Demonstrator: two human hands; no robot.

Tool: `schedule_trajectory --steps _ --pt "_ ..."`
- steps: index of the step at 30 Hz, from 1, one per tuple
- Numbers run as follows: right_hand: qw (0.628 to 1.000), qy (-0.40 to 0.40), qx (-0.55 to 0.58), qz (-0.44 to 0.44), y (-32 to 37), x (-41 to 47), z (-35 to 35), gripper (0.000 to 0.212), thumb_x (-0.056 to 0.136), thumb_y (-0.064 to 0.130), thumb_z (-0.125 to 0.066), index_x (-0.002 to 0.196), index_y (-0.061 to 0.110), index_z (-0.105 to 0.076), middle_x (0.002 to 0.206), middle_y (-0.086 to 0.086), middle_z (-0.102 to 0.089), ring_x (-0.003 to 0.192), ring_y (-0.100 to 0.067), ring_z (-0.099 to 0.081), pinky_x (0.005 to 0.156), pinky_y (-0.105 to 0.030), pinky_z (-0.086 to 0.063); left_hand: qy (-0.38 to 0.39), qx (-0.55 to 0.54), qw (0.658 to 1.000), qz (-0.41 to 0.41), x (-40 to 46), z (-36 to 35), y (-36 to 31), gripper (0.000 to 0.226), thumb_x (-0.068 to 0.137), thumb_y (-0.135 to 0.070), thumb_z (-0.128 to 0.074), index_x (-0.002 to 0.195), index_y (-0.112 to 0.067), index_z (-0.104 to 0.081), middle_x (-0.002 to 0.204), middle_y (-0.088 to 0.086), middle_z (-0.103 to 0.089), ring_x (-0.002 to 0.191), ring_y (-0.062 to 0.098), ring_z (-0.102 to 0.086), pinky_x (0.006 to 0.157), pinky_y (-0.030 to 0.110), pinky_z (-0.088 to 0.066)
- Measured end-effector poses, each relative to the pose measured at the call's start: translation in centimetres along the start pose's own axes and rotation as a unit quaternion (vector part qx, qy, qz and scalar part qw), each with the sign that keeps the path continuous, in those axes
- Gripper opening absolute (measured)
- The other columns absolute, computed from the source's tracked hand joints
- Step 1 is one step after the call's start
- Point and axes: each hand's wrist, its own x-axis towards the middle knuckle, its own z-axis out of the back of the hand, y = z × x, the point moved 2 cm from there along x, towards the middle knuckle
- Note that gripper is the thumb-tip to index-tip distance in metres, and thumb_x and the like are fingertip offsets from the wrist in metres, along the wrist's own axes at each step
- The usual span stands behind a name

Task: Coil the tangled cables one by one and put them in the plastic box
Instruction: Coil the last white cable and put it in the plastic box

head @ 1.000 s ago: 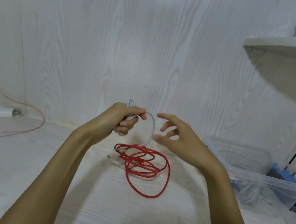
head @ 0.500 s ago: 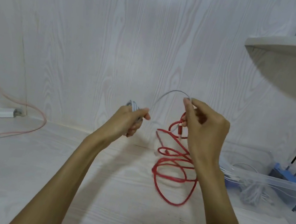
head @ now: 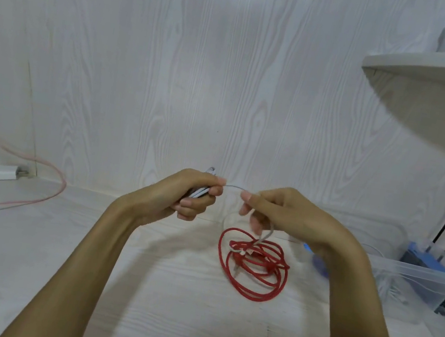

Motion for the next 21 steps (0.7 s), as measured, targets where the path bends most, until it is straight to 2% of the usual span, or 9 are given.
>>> schedule_trajectory --steps 2,4,6,8,10,13,16,18,21 --pt "0.998 -0.016 0.033 0.045 -0.1 -0.4 0.8 0.033 0.087 0.048 -0.055 0.072 0.024 -0.071 0.051 0.012 -0.045 0.051 -0.001 -0.044 0.060 -0.014 -0.046 0.033 0.040 0.998 0.028 -0.4 0.2 0.4 0.038 0.091 -0.049 -0.044 0.065 -0.022 -0.049 0.046 -0.007 -0.028 0.039 0.006 -0.021 0.041 0.016 -0.026" --pt "0.991 -0.042 0.029 0.126 0.1 -0.8 1.1 0.032 0.087 0.047 -0.055 0.069 0.026 -0.070 0.049 0.018 -0.045 0.050 0.006 -0.045 0.056 -0.006 -0.040 0.142 0.020 0.988 0.063 -0.7 -0.4 0.9 0.042 0.092 -0.056 -0.038 0.072 -0.020 -0.049 0.049 -0.006 -0.031 0.040 0.005 -0.021 0.042 0.016 -0.027" --pt "0.979 -0.084 0.037 0.184 0.2 -0.7 0.8 0.031 0.087 0.045 -0.056 0.065 0.027 -0.067 0.048 0.021 -0.047 0.050 0.007 -0.046 0.055 -0.001 -0.035 0.251 -0.038 0.964 0.076 -1.0 -1.4 0.7 0.040 0.095 -0.053 -0.035 0.075 -0.020 -0.047 0.050 -0.008 -0.035 0.039 0.002 -0.023 0.041 0.013 -0.029" --pt "0.968 -0.134 0.080 0.198 -0.2 -0.1 0.0 0.033 0.079 0.053 -0.058 0.060 0.028 -0.065 0.047 0.015 -0.039 0.047 0.000 -0.034 0.051 -0.007 -0.032 0.314 -0.103 0.942 0.052 -1.0 -2.3 0.2 0.035 0.096 -0.047 -0.041 0.074 -0.021 -0.047 0.049 -0.011 -0.038 0.037 0.000 -0.025 0.038 0.012 -0.026" --pt "0.956 -0.164 0.160 0.181 -0.9 1.0 -1.1 0.038 0.074 0.058 -0.057 0.059 0.025 -0.066 0.049 0.010 -0.036 0.048 -0.006 -0.029 0.048 -0.017 -0.028 0.331 -0.188 0.925 0.001 -0.7 -3.2 -0.6 0.030 0.095 -0.042 -0.047 0.075 -0.020 -0.050 0.048 -0.010 -0.033 0.036 0.002 -0.023 0.037 0.014 -0.022" --pt "0.944 -0.193 0.252 0.091 -1.4 3.3 -3.2 0.043 0.087 0.050 -0.053 0.067 0.015 -0.067 0.049 0.004 -0.039 0.042 -0.005 -0.030 0.045 -0.021 -0.026 0.239 -0.365 0.898 -0.057 0.2 -4.4 -1.9 0.027 0.095 -0.032 -0.045 0.078 -0.015 -0.057 0.050 -0.007 -0.028 0.039 0.005 -0.022 0.039 0.015 -0.025" --pt "0.970 -0.216 0.112 0.028 -1.3 4.7 -4.9 0.037 0.098 0.015 -0.042 0.063 0.016 -0.053 0.046 0.011 -0.046 0.037 -0.001 -0.041 0.047 -0.019 -0.031 0.080 -0.437 0.887 -0.129 1.4 -4.6 -2.6 0.025 0.097 -0.027 -0.038 0.084 -0.011 -0.052 0.052 -0.006 -0.038 0.037 0.004 -0.031 0.041 0.015 -0.037" --pt "0.989 -0.140 0.046 0.003 -1.0 4.6 -6.5 0.031 0.099 0.020 -0.038 0.071 0.018 -0.049 0.057 0.006 -0.047 0.046 -0.005 -0.041 0.047 -0.020 -0.030 -0.060 -0.362 0.911 -0.189 1.8 -3.7 -2.6 0.027 0.100 -0.026 -0.034 0.083 -0.013 -0.051 0.054 -0.007 -0.049 0.040 0.003 -0.042 0.045 0.016 -0.042" --pt "1.000 -0.019 0.011 0.000 0.1 3.6 -8.1 0.032 0.102 0.032 -0.033 0.079 0.022 -0.052 0.066 0.004 -0.049 0.050 -0.006 -0.041 0.048 -0.018 -0.033 -0.244 -0.206 0.921 -0.222 1.8 -1.7 -2.1 0.053 0.103 -0.025 -0.033 0.063 -0.020 -0.069 0.061 -0.006 -0.068 0.053 0.006 -0.063 0.059 0.018 -0.053"
